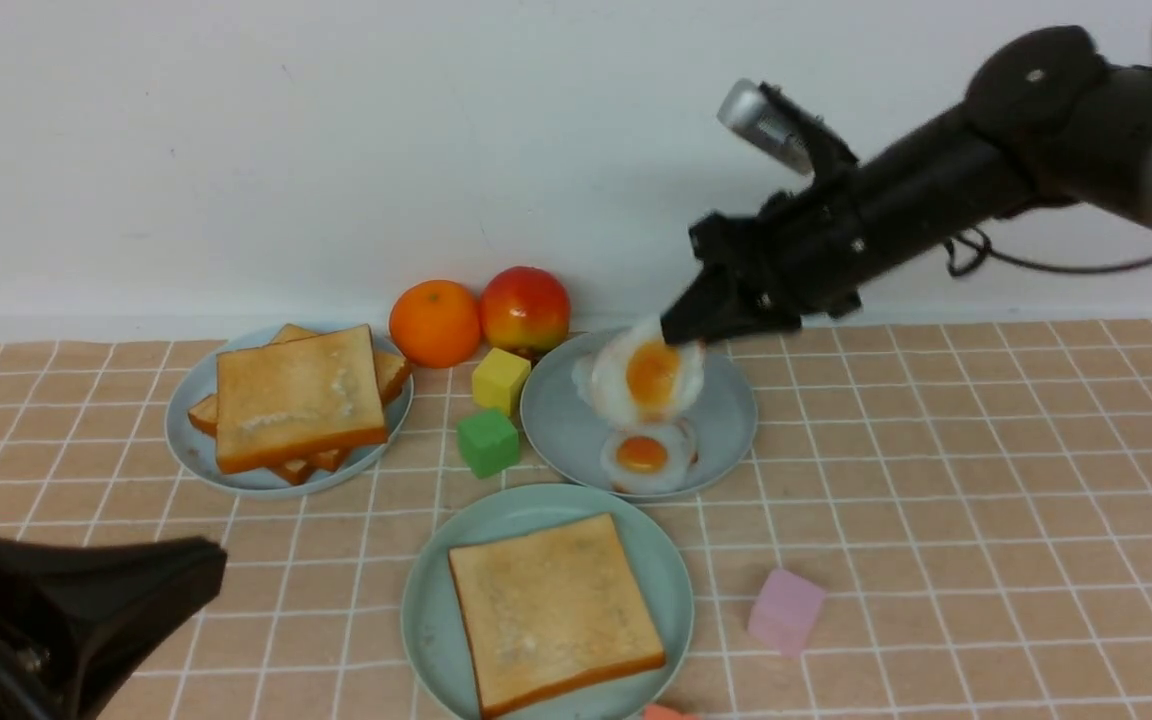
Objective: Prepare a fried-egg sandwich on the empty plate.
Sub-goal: Use the right arm to place the fried egg on the slice of bread in the middle
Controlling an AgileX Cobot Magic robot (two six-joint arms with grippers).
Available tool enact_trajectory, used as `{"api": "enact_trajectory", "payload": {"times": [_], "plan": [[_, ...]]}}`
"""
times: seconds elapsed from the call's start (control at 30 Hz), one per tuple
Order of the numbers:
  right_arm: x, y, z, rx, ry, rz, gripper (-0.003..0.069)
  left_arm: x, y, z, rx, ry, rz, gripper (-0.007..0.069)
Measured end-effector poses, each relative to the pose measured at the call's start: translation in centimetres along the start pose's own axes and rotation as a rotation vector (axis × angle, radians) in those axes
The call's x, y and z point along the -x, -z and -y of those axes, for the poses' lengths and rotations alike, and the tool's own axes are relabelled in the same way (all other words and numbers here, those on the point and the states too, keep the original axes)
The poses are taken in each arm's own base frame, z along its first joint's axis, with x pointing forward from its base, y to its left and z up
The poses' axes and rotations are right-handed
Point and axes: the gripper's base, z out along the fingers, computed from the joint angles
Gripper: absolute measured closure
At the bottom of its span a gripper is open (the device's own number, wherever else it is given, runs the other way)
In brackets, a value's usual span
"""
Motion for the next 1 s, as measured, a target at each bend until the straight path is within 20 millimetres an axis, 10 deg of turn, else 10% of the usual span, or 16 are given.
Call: {"api": "enact_trajectory", "payload": {"times": [0.27,0.6,1.0], "plan": [[-5.9,-6.5,-2.2,0.055,-0.059,-0.094,0.0585,-0.2,0.0,-0.2,0.022,-0.026,-0.027,0.0631],[-6.2,-9.5,-1.2,0.026,-0.179,-0.067,0.0561,-0.3,0.0,-0.4,0.039,-0.060,-0.029,0.0626],[-7.2,-8.9,-0.5,-0.057,-0.160,-0.185,0.0166,-0.4,0.0,-0.3,0.032,-0.037,-0.039,0.0617]]}}
